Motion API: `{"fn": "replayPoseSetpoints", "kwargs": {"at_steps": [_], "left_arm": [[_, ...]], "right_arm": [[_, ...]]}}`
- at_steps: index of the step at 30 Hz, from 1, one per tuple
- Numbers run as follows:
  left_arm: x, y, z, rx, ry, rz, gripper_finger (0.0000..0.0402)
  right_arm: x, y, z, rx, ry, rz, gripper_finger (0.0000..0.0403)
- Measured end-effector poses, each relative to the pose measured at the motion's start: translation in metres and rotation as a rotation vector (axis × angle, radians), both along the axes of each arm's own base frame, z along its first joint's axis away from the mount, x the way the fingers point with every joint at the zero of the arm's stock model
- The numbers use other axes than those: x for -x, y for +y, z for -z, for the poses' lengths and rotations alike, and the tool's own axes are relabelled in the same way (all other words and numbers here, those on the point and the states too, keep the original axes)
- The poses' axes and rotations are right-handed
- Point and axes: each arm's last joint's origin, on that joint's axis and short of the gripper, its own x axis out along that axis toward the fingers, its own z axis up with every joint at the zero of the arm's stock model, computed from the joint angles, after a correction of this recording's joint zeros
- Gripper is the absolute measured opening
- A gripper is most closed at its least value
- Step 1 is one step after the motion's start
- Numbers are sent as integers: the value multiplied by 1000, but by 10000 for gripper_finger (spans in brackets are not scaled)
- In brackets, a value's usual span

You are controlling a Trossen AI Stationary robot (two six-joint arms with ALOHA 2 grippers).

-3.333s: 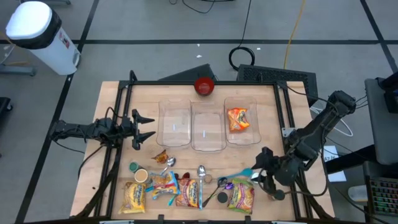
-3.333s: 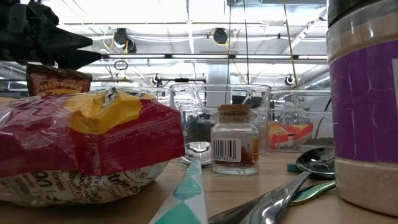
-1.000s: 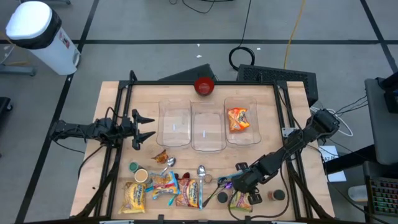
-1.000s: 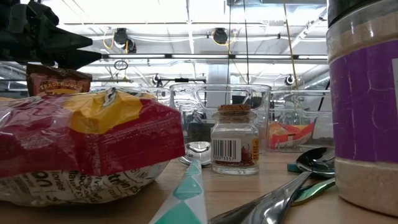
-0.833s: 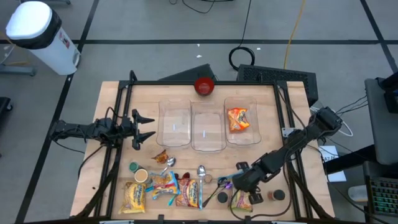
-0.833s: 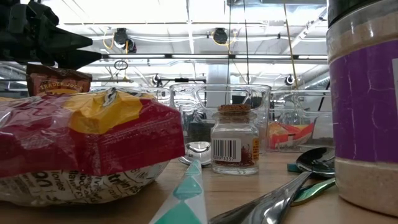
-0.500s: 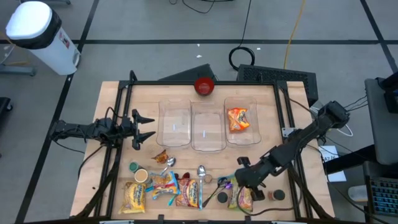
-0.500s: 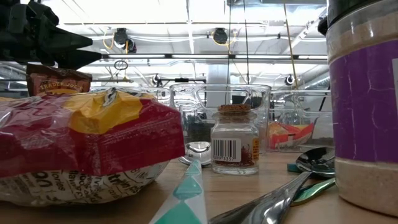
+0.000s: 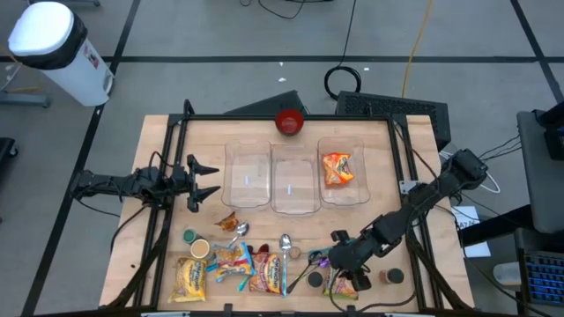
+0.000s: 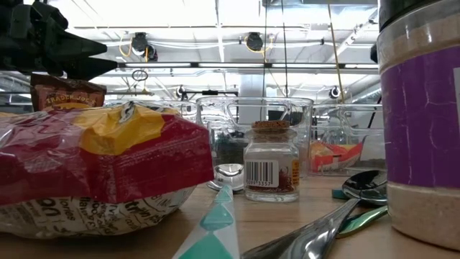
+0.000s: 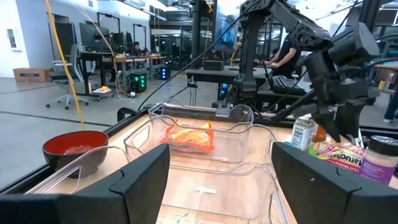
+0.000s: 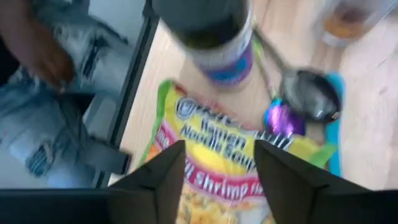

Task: Pick & Place Food Item
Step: Put the green noodle pack into the right transparent bin

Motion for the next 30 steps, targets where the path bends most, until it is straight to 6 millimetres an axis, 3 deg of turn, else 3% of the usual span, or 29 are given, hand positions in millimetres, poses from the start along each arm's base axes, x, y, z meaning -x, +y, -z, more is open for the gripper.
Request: {"fn": "replayPoseSetpoints", "kwargs": {"at_steps": [4,9,18,27,30], "left_arm": [[0,0,0,0,0,0,285],[0,0,0,0,0,0,285],[0,0,0,0,0,0,285],[0,0,0,0,0,0,285],[0,0,0,0,0,0,285]], "right_arm": [[1,-1,5,21,40,15,215],[2,-1,17,44,89,27,194],[3,-1,28,72,121,16,127],[3,-2,28,72,126,10,11],[3,-1,28,58,136,2,7]]}}
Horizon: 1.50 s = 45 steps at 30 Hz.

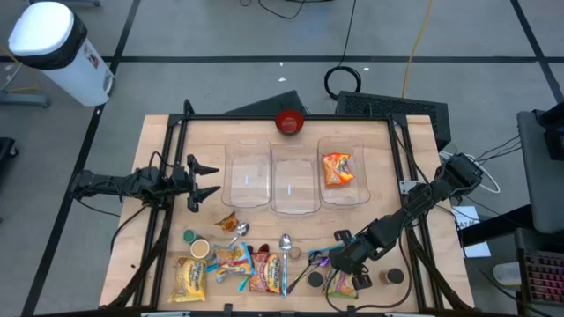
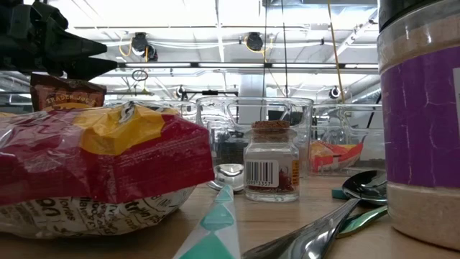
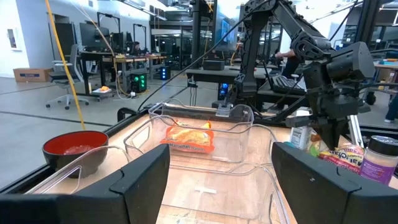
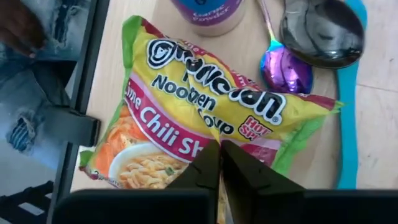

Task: Pick & Place Food Item
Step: Put the green noodle pack into the right transparent bin

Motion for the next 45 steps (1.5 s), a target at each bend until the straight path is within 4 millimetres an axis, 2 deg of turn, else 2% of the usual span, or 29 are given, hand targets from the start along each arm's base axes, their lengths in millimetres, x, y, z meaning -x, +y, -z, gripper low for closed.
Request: {"fn": "replayPoseSetpoints", "kwargs": {"at_steps": [3,7,14,23,29,34,40,45], "left_arm": [[0,0,0,0,0,0,285],[0,0,0,0,0,0,285],[0,0,0,0,0,0,285],[0,0,0,0,0,0,285],[0,0,0,0,0,0,285],[0,0,0,0,0,0,285],[0,0,0,0,0,-1,285],[0,0,0,0,0,0,285]], "right_arm": [[1,0,-3,-19,6,-3,2],[5,-3,-18,-55,-35,-10,1],[18,-15,-60,-77,-198,1,1],[54,-49,-113,33,-436,47,0],[73,-81,-136,206,-581,107,0],[79,-113,-146,378,-636,189,0],[75,-159,-150,550,-621,251,0],[73,-199,-142,560,-505,248,0]]}}
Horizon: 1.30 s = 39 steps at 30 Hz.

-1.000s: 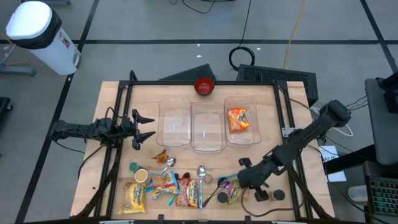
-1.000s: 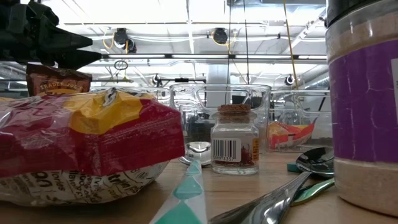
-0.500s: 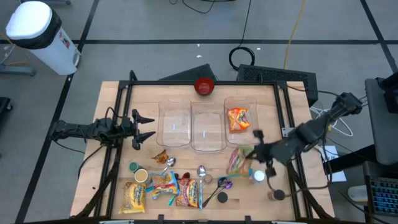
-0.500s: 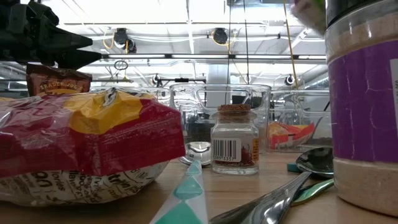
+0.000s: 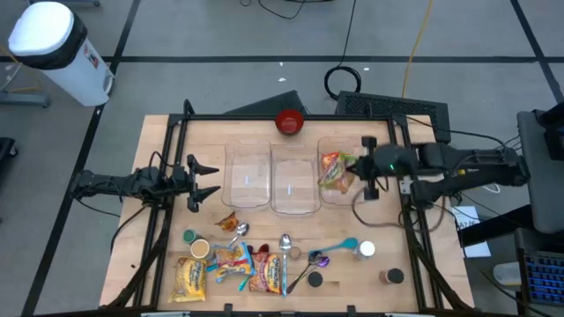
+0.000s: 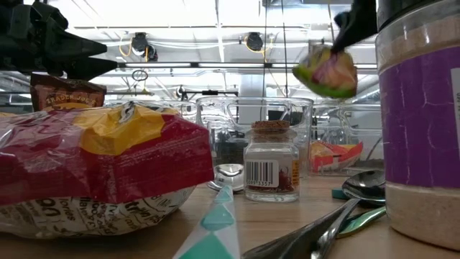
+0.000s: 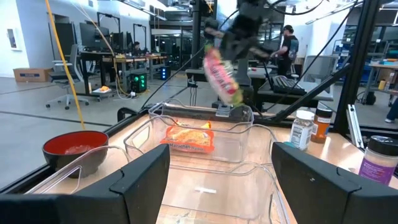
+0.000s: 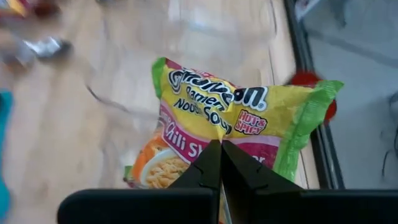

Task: Pick & Place Food Item
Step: Put the green noodle pack into the right transparent bin

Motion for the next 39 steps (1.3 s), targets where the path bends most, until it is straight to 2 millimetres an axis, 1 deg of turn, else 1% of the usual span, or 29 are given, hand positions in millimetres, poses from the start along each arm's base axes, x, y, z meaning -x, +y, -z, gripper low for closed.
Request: {"fn": "replayPoseSetpoints", "kwargs": {"at_steps": [5,9,13,17,19,23,25,28,31,35,39], "left_arm": [[0,0,0,0,0,0,285],[0,0,0,0,0,0,285],[0,0,0,0,0,0,285],[0,0,0,0,0,0,285],[0,0,0,0,0,0,285],[0,0,0,0,0,0,285],[0,0,0,0,0,0,285],[0,0,0,0,0,0,285],[0,0,0,0,0,0,285],[0,0,0,0,0,0,285],[0,0,0,0,0,0,285]], "right_arm": [[3,-41,14,3,155,36,0],[1,-66,24,-46,199,3,0],[-5,-85,37,-95,251,-16,0],[-9,-99,55,-137,361,-3,0],[-12,-106,62,-121,416,24,0],[-19,-115,74,-19,525,99,0],[-22,-118,78,12,551,120,0],[-27,-121,81,15,538,133,0],[-32,-124,83,-12,490,203,9],[-35,-126,81,-38,437,267,46],[-33,-124,75,-63,382,328,105]]}}
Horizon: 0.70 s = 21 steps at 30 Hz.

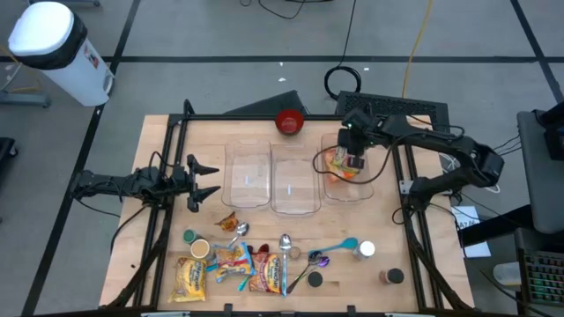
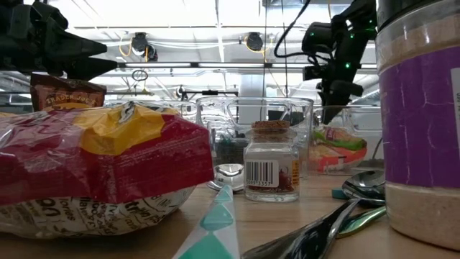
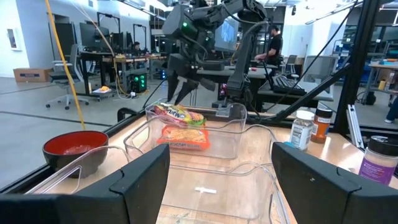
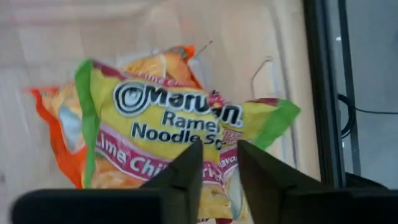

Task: Pick & Place Food Item
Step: Put the green noodle pack into the right transparent bin

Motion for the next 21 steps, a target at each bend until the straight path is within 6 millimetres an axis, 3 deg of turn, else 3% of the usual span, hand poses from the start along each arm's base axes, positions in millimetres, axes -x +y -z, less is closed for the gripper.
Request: {"fn": "replayPoseSetpoints", "kwargs": {"at_steps": [5,11,17,21], "left_arm": [[0,0,0,0,0,0,285],[0,0,0,0,0,0,285],[0,0,0,0,0,0,285],[0,0,0,0,0,0,285]], "right_arm": [[4,8,-12,-19,-90,94,171],[6,27,-17,-61,-91,81,221],[0,49,-9,-218,-35,-29,240],[-10,63,-6,-220,-22,-115,234]]}}
